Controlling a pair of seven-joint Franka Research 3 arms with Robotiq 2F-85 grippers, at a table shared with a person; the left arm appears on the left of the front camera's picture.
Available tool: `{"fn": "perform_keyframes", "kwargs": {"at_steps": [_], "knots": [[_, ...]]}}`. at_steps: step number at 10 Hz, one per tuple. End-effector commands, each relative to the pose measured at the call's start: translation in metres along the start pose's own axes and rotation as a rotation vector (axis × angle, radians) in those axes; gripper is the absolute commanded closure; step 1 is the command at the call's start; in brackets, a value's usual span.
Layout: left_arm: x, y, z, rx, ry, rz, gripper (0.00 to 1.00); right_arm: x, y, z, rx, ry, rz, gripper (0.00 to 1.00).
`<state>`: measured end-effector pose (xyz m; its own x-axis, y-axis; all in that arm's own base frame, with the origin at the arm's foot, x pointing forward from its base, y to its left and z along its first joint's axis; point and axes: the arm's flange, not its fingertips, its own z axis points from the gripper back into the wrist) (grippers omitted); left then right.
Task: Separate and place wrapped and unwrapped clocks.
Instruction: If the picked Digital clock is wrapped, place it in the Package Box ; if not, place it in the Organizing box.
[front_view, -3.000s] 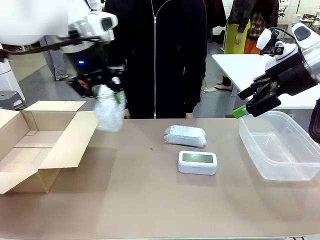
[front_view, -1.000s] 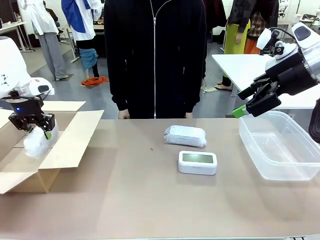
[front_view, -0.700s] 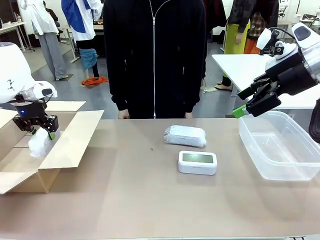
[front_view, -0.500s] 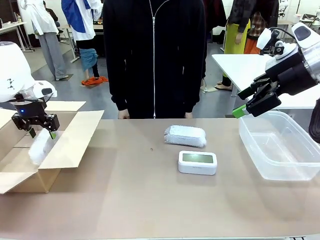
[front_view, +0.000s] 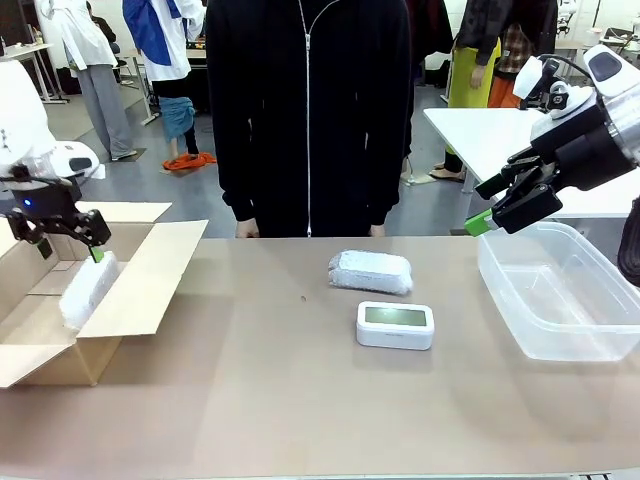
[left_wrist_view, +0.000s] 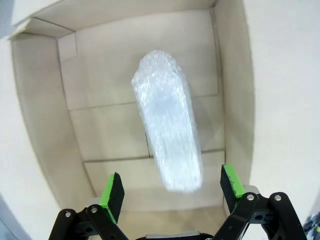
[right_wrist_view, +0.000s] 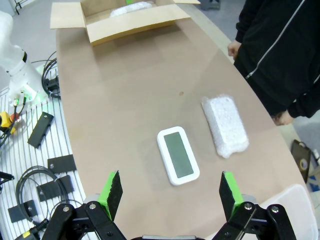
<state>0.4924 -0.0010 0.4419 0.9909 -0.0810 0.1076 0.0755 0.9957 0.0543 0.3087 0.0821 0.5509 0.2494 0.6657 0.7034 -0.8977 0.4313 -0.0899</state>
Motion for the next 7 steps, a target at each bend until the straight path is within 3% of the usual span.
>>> {"fn": "perform_keyframes", "kwargs": {"at_steps": [1,4,6,7], "knots": [[-0.022,0.01,0.056,-0.079,-0.003,-0.075,0.0,-0.002,-0.001,-0.002,0.023,-0.019,0.006,0.0],[-0.036,0.013,0.097,-0.139,0.017,-0.073,0.0,-0.002,-0.001,-0.002,0.023,-0.019,0.006,0.0],[-0.034,0.004,0.085,-0.185,0.074,-0.094,0.0,-0.002,-0.001,-0.002,0.023,-0.019,0.006,0.0],[-0.043,0.01,0.103,-0.11,0.006,-0.055,0.0,-0.002,-0.001,-0.002,0.023,-0.019,0.006,0.0]]}}
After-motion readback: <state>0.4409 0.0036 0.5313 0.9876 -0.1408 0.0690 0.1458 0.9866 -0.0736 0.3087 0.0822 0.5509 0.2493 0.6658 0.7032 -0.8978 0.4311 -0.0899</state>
